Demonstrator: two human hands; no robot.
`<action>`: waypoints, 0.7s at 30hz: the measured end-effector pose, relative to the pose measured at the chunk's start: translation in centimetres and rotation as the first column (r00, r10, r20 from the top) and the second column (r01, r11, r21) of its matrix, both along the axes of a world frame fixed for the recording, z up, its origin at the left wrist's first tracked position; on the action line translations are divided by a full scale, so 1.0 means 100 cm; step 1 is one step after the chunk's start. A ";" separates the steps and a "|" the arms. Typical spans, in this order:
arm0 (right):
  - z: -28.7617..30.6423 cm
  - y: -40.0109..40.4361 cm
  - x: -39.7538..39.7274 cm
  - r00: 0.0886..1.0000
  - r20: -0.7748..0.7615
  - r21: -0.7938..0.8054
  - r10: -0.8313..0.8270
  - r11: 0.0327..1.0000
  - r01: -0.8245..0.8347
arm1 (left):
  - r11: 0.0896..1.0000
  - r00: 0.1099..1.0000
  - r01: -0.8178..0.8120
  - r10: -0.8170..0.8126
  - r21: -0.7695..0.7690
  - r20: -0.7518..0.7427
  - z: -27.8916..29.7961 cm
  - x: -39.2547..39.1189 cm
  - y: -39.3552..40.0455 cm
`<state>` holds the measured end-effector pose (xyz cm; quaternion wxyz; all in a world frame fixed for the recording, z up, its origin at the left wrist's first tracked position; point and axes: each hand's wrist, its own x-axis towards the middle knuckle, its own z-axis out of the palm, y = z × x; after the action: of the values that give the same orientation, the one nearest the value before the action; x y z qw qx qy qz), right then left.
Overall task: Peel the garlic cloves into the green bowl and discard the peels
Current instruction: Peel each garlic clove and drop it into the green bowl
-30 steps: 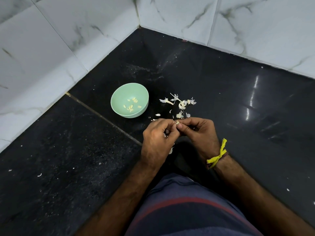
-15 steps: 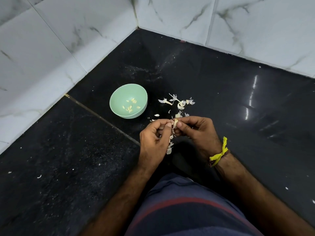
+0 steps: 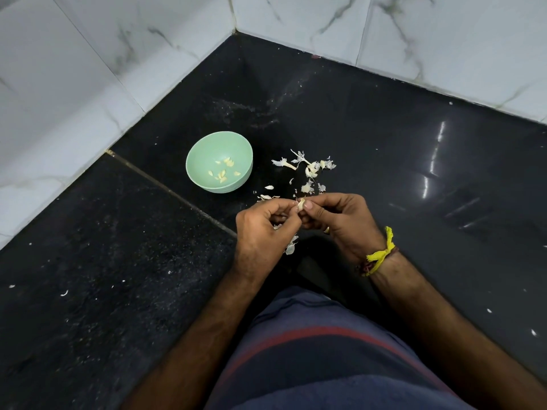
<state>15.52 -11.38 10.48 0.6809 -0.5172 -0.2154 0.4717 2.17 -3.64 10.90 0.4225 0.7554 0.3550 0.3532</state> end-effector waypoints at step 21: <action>-0.002 0.004 -0.002 0.986 0.161 -0.051 -0.035 0.998 0.043 | 0.956 0.992 -0.046 0.077 -0.288 0.099 -0.008 0.009 -0.005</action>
<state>15.37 -11.02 10.29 0.6561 -0.5759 -0.2464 0.4208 3.10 -4.11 10.10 0.5346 0.6548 0.4021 0.3520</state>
